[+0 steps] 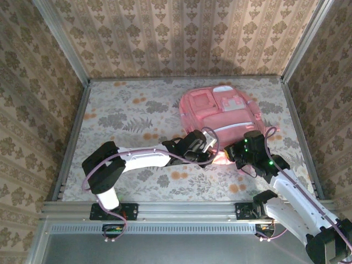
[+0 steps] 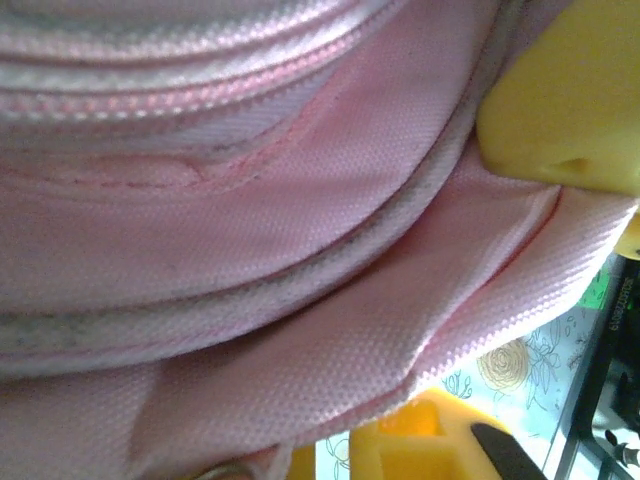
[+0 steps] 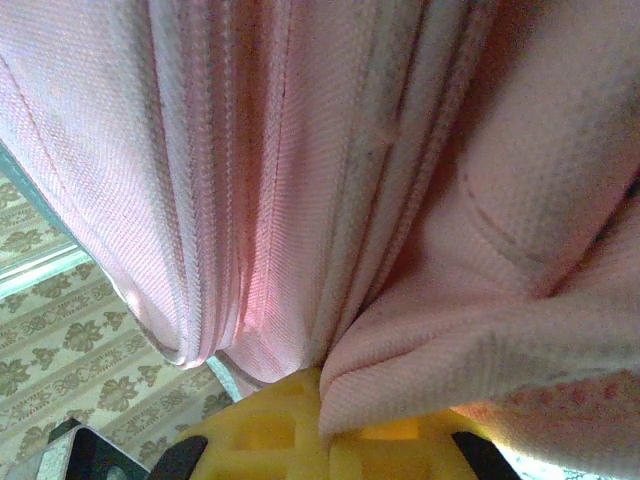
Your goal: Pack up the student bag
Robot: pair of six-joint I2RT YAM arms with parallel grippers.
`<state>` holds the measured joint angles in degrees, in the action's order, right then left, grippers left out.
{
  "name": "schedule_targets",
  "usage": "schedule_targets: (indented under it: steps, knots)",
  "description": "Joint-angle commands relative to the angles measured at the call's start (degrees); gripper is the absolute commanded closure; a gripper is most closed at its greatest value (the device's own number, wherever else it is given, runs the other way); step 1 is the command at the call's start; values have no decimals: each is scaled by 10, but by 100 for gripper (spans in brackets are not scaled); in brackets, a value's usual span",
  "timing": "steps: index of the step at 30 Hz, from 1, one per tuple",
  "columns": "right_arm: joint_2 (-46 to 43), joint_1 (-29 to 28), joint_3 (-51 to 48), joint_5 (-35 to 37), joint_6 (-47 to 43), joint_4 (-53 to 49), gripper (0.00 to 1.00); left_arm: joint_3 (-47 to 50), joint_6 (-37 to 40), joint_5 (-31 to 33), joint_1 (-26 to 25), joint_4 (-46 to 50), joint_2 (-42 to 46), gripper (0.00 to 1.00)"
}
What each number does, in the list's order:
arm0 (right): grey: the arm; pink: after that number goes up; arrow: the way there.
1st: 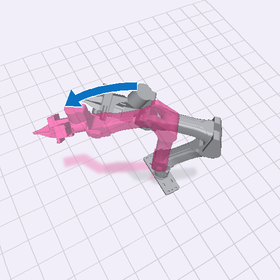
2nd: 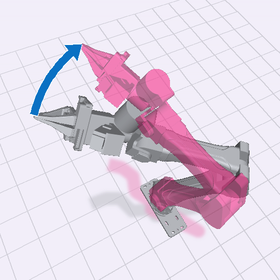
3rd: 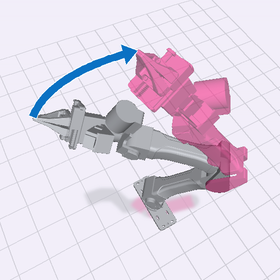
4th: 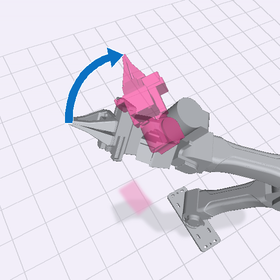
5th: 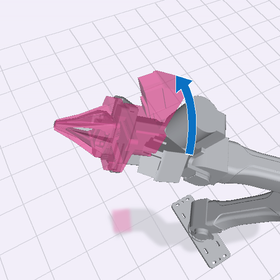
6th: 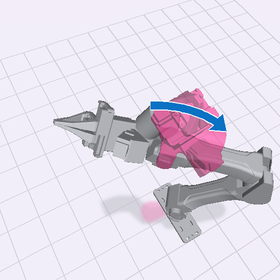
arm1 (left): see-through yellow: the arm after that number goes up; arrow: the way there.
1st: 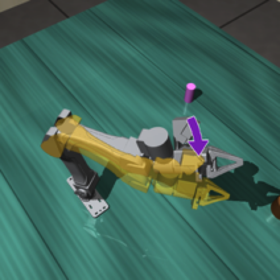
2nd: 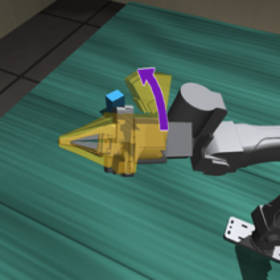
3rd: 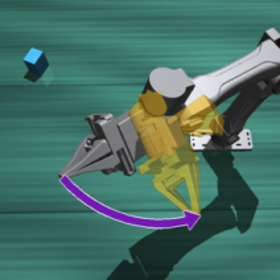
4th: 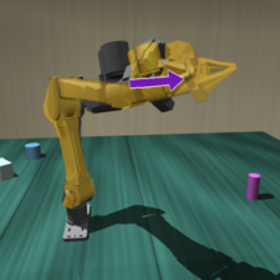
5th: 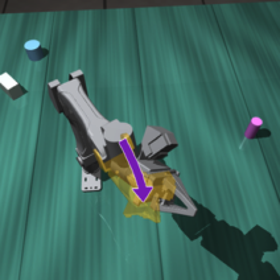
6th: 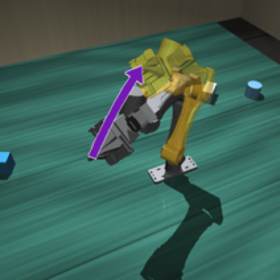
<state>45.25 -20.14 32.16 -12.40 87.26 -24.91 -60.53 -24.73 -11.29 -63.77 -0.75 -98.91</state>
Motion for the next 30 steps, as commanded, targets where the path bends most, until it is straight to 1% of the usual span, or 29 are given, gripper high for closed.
schedule_targets:
  steps: [1, 2, 6, 9, 13, 17, 23, 27, 30]
  knots:
    - [-1, -5, 19, -7, 7, 74, 100, 0, 2, 6, -1, -2, 16, 97]
    - [-1, -4, 17, -7, 7, 75, 100, 5, 0, 4, -1, -5, 20, 100]
    - [5, -4, 15, -4, 2, 77, 100, 30, -7, 9, 0, -11, 40, 100]
    - [8, -4, 16, -1, -5, 73, 100, 36, -7, 17, 0, 4, 52, 100]
    - [-3, -3, 22, 23, -23, 41, 100, 43, -7, 26, 6, 35, 65, 100]
    - [-16, -3, 25, 43, -32, 19, 100, 53, -14, 19, 17, 53, 71, 100]
    - [-21, -3, 20, 43, -29, 21, 100, 60, -16, 21, 26, 76, 77, 100]
    - [-18, -4, 12, 30, -24, 45, 100, 59, -16, 8, 27, 66, 74, 100]
    - [-17, -3, 16, 31, -32, 40, 100, 50, -15, 4, 25, 62, 68, 100]
